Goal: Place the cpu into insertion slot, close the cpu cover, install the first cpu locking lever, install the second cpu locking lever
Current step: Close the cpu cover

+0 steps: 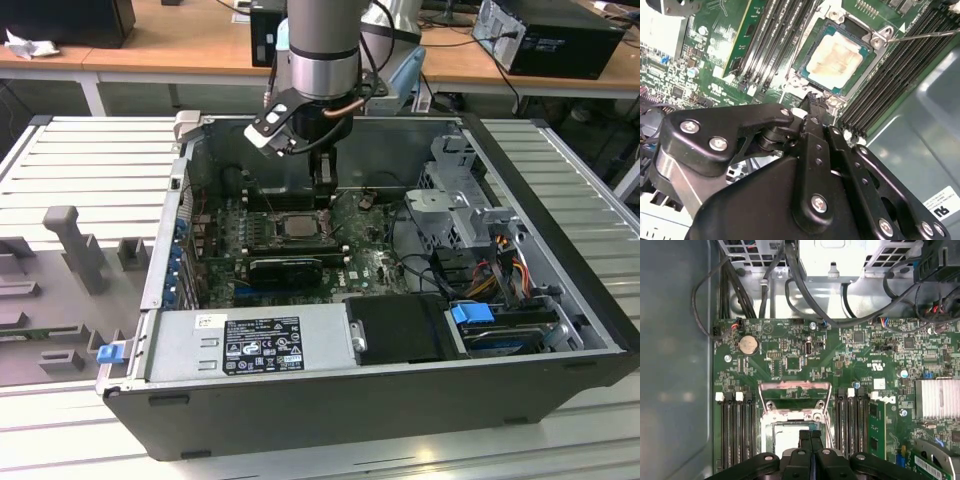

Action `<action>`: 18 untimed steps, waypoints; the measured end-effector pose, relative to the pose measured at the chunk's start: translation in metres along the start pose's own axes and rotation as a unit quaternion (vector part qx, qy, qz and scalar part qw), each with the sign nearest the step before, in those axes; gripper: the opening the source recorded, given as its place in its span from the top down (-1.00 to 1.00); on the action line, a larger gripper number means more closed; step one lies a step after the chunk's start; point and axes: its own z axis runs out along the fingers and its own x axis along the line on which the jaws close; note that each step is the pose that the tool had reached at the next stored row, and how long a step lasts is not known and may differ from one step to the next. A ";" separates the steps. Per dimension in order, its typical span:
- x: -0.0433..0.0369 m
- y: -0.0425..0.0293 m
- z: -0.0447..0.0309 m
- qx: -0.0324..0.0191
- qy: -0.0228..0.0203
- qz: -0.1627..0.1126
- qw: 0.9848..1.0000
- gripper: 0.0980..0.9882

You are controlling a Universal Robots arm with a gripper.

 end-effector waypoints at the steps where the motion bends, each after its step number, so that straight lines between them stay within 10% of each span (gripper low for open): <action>1: 0.0000 0.0008 -0.0025 0.000 0.000 0.000 1.000 0.98; 18: 0.0010 0.0233 -0.0019 0.000 0.000 0.000 1.000 0.98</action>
